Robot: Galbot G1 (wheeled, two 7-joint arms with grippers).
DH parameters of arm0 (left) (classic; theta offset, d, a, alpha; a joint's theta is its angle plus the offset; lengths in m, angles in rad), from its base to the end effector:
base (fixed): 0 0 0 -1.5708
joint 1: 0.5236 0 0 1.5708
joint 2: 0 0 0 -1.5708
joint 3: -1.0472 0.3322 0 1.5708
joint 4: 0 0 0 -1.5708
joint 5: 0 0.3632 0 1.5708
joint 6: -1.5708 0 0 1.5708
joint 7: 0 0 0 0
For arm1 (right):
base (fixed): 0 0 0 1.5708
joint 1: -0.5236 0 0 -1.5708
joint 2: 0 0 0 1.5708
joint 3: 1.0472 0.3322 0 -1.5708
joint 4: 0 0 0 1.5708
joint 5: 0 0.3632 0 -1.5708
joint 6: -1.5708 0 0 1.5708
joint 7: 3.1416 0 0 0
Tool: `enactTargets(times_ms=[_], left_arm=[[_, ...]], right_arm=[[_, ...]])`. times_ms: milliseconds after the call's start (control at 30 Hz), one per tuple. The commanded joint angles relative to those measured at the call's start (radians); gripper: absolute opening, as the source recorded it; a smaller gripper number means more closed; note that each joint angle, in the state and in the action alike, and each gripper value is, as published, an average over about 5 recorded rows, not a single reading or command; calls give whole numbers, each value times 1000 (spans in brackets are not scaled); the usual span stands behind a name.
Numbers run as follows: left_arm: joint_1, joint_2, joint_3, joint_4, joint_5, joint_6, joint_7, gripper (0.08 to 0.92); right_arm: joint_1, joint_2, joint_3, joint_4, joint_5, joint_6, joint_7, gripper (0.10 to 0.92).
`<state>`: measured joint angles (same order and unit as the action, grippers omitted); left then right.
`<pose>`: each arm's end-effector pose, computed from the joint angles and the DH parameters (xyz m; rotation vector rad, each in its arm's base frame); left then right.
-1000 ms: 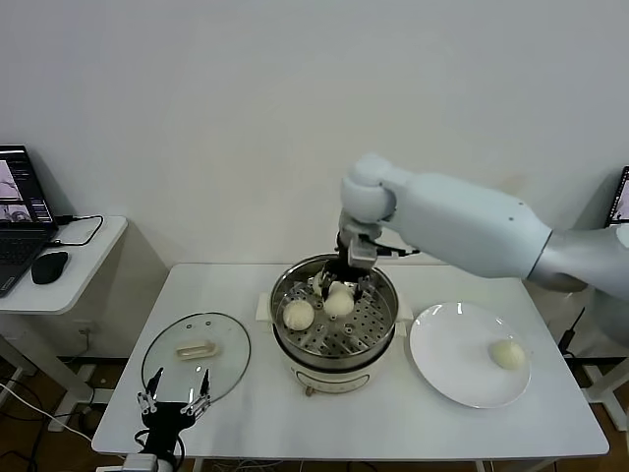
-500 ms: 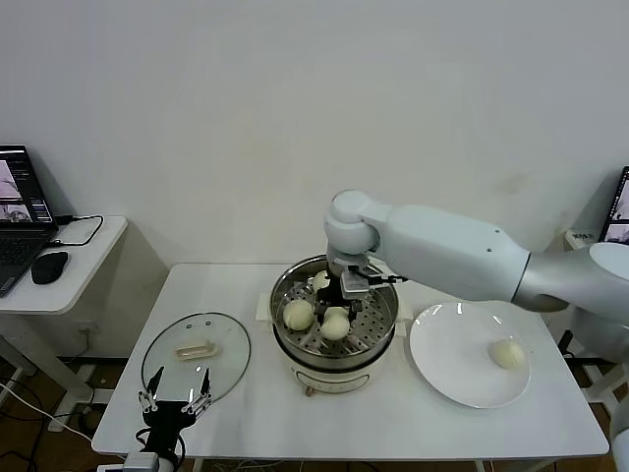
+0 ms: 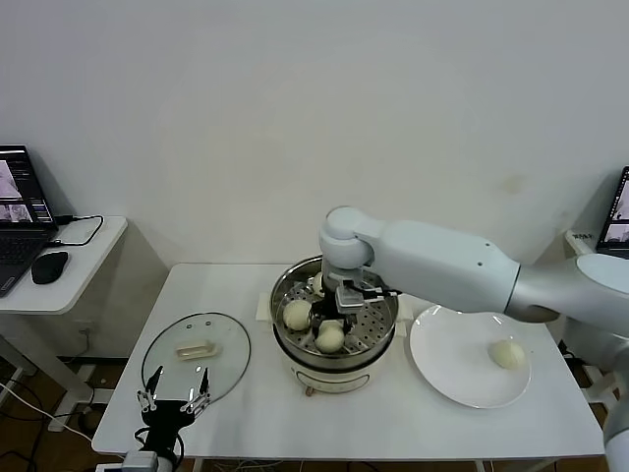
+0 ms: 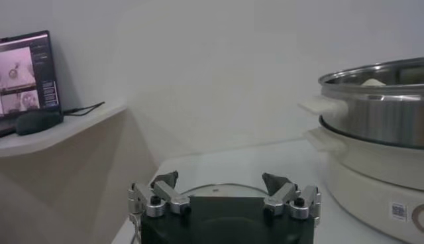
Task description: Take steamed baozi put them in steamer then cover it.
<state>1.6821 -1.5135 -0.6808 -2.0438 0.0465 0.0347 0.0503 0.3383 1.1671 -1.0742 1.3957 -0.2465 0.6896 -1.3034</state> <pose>0.1601 0.0601 -0.3211 0.0784 -2.9316 -0.2523 0.4937 0.1734 -0.1024 -2.1192 -0.0204 -2.0875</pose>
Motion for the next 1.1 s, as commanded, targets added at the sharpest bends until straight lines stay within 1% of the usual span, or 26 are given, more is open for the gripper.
enactTargets(times_ms=[33,200,300,400,533,633,767,867,967,1100], left_arm=[[0,1,1,3,0,0,0,823],[-4,0,1,3,0,1,3,823],[-7,-2,2,0,1,3,4,823],[-6,-2,5,-2,4,4,6,823],[-1,2,7,-5,6,4,7,823],[6,9,7,-12,7,5,9,823],[16,15,7,-23,11,7,10,823],[22,15,14,-29,15,8,12,823],[26,13,23,-29,17,11,13,823],[31,14,33,-29,21,13,15,823]], right_arm=[[-5,-13,6,18,6,-32,57,626],[21,-55,53,44,8,-72,59,765],[47,-103,97,53,40,-110,50,812],[75,-166,144,66,91,-177,38,821],[81,-260,226,97,120,-299,16,823],[64,-328,284,116,160,-430,3,823],[10,-451,323,131,235,-653,36,823],[-54,-542,364,126,279,-785,40,823],[-126,-612,435,114,268,-881,36,823],[-211,-675,516,84,204,-938,52,823]])
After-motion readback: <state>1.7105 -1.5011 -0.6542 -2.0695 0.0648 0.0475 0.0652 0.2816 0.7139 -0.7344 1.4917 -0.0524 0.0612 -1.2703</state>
